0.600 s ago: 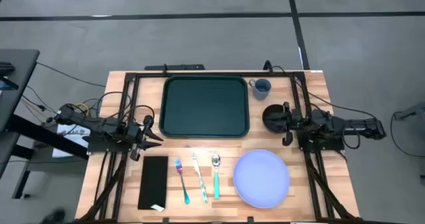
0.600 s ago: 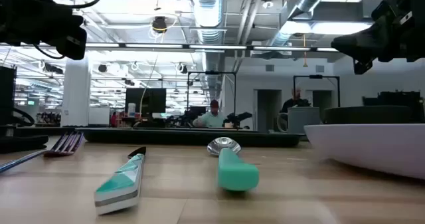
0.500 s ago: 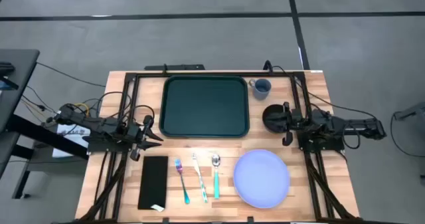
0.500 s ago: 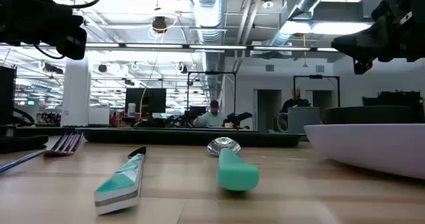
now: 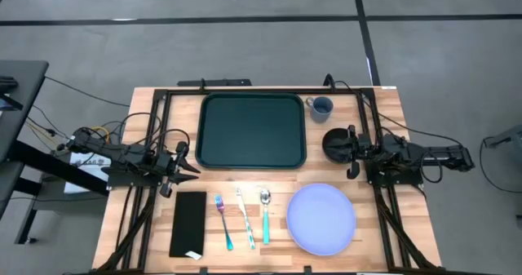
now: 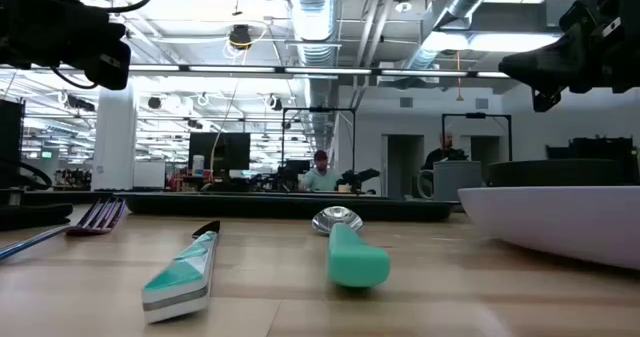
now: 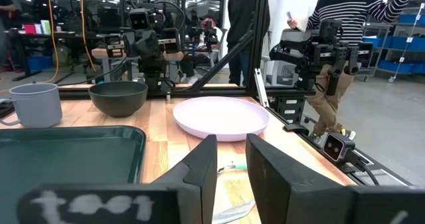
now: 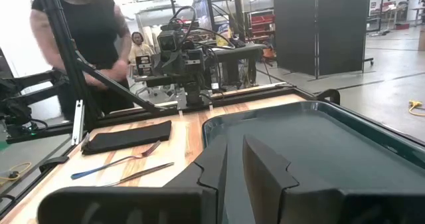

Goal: Set up tray

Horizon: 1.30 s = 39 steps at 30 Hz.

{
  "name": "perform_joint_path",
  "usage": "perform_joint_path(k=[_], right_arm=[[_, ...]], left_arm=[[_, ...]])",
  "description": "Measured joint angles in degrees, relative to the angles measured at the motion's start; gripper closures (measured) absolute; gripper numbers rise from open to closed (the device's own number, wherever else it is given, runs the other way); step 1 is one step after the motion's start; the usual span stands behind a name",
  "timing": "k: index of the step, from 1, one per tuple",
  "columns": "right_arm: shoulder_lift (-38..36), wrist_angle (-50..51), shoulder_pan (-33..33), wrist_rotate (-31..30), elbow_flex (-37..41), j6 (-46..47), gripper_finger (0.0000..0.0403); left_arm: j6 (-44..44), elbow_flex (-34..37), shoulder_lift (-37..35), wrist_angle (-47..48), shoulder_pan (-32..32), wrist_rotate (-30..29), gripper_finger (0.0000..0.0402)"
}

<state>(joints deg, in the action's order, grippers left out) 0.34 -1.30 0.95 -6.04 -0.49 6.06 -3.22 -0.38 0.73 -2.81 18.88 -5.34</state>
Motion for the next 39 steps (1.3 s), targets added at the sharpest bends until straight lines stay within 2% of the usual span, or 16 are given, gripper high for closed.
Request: perform_joint_path(k=[36,39], right_arm=[[0.0,0.0,-0.01,0.01,0.01,-0.01,0.0359],[0.0,0.0,0.0,0.02,0.02,0.0,0.0359]], left_arm=[[0.0,0.02,-0.01,-0.08,0.02,0.0,0.0333],[0.04,0.02,0.0,-0.27,0.0,-1.34,0.0333]])
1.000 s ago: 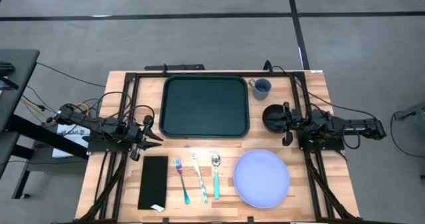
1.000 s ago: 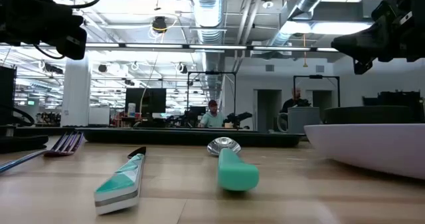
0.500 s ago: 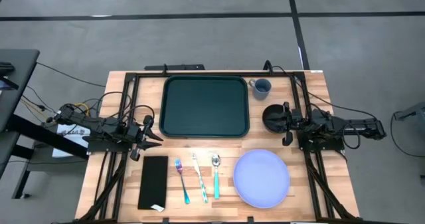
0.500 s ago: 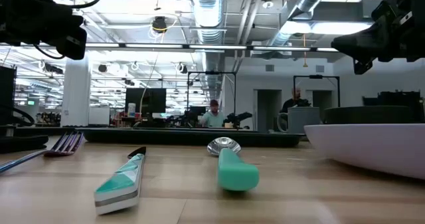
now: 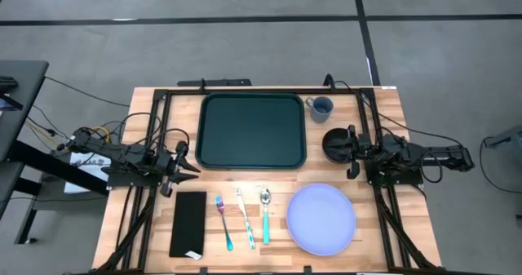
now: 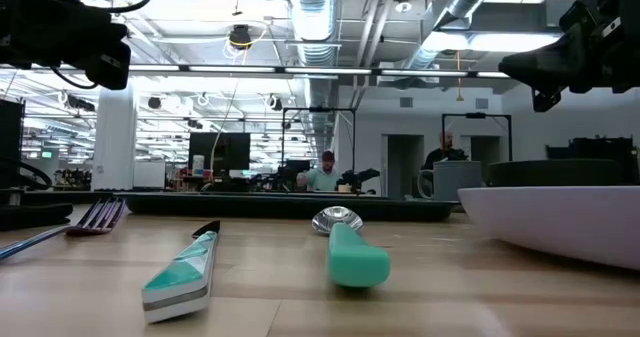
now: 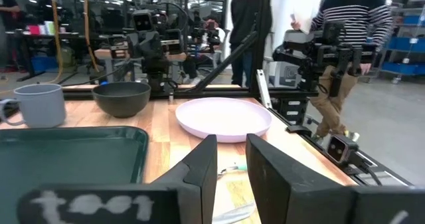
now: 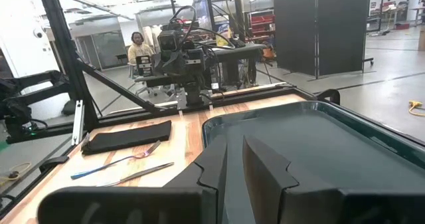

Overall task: Set up tray
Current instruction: Put the gray mug on the black tray

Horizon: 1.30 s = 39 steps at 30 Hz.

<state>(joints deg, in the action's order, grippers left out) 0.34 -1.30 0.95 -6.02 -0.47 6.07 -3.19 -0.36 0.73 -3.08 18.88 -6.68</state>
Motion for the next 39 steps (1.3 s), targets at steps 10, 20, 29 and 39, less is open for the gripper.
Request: perform_joint_path(k=[10,20,29,39], right_arm=[[0.0,0.0,-0.02,0.0,-0.02,0.0,0.0359],[0.0,-0.16,-0.02,-0.04,0.0,-1.27,0.0359],[0.02,-8.84,-0.18,-0.26,0.0,9.65,0.0359],[0.01,-22.49,-0.33,-2.15,0.0,37.08,0.0359]], left_arm=[[-24.49,-0.01,-0.01,-0.04,0.02,0.31,0.0333],[-56.77,0.0,-0.01,-1.6,0.02,-12.49,0.0333],[-63.88,0.0,-0.02,-8.63,0.01,-27.85,0.0333],[-62.93,0.0,-0.02,-14.04,0.02,-31.99,0.0333]])
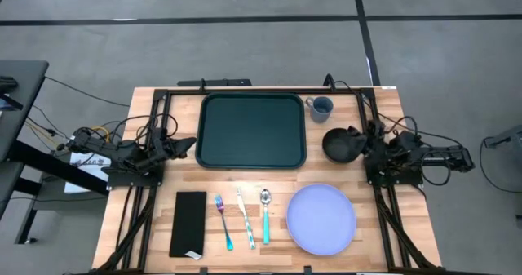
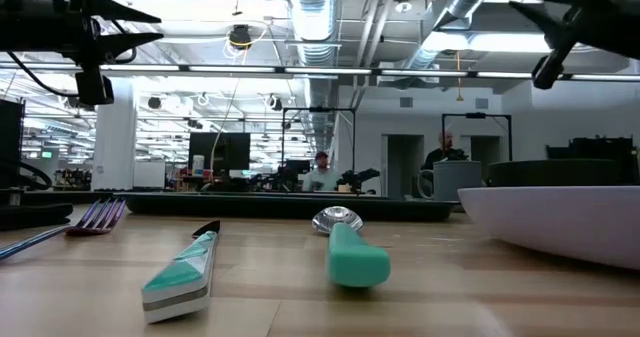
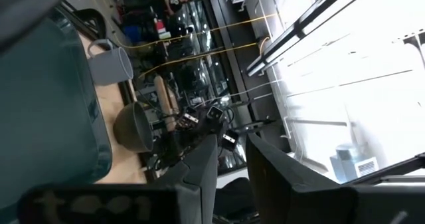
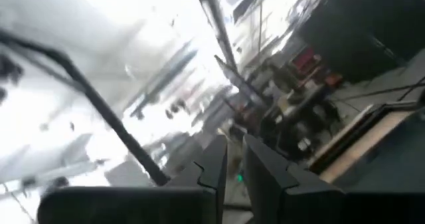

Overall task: Set up tray
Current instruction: Put the gray mug on the black tray

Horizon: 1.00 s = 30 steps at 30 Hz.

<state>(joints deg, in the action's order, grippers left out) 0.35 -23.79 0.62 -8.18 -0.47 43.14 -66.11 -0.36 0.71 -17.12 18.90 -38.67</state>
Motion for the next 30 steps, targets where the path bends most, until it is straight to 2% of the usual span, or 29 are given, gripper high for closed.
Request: perform_joint_path(k=[6,11,17,20,24,28,30], right_arm=[[0.12,0.01,-0.02,-14.67,-0.08,7.63,0.0359],[4.26,-0.12,-0.02,-15.6,-4.07,6.71,0.0359],[20.87,2.42,-0.12,-16.71,-16.76,-2.63,0.0359],[30.93,12.76,-1.02,-20.09,-26.48,-5.99,0.0359],[42.68,36.95,-4.97,-25.33,-40.69,-6.13,0.0359],[53.72,58.17,-10.7,-25.1,-52.89,-6.47,0.0359],[58.29,64.69,-13.27,-24.97,-57.64,-9.65,0.0359]], left_arm=[[-0.34,0.0,0.02,0.02,0.0,0.01,0.0333],[1.23,0.0,0.02,0.02,-0.02,-0.79,0.0333],[2.6,0.0,0.02,0.04,0.0,-1.65,0.0333],[2.65,0.0,0.02,0.04,0.0,-1.49,0.0333],[4.11,0.0,0.02,0.07,0.0,-1.45,0.0333],[4.97,0.0,0.02,0.09,0.0,-0.79,0.0333],[5.07,0.0,0.02,0.09,-0.02,-0.13,0.0333]])
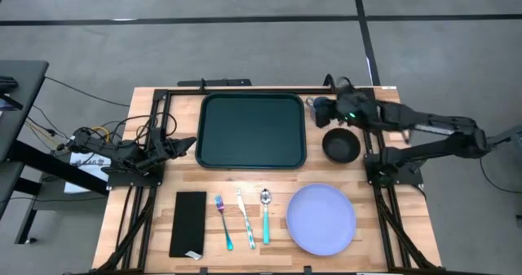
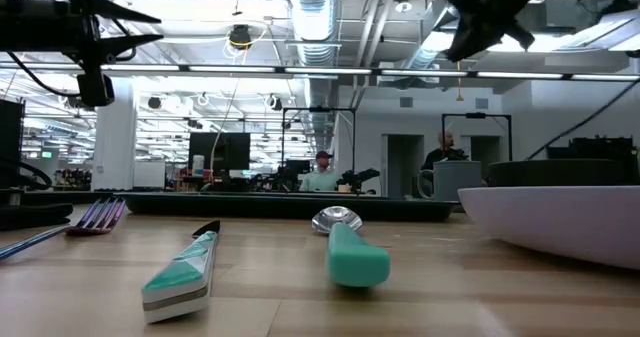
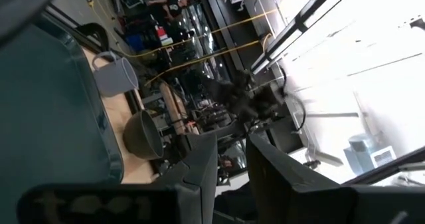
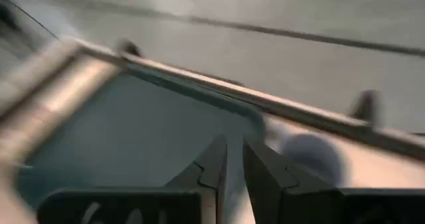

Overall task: Set up tray
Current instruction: Put the gray mug on the black tray

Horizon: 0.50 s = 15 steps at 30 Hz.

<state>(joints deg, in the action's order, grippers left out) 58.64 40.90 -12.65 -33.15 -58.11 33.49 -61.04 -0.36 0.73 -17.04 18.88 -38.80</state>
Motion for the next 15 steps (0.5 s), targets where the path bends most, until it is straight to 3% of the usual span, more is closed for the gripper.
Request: perform_joint_path(k=[5,15], right_arm=[[9.41,5.98,-4.42,0.6,-8.23,-6.49,0.0359],[27.1,20.72,-14.97,10.81,-16.77,-8.25,0.0335]], left_arm=[[0.05,0.0,0.0,1.02,0.02,2.24,0.0333],[0.01,0.0,0.02,4.77,0.01,3.03,0.0333]])
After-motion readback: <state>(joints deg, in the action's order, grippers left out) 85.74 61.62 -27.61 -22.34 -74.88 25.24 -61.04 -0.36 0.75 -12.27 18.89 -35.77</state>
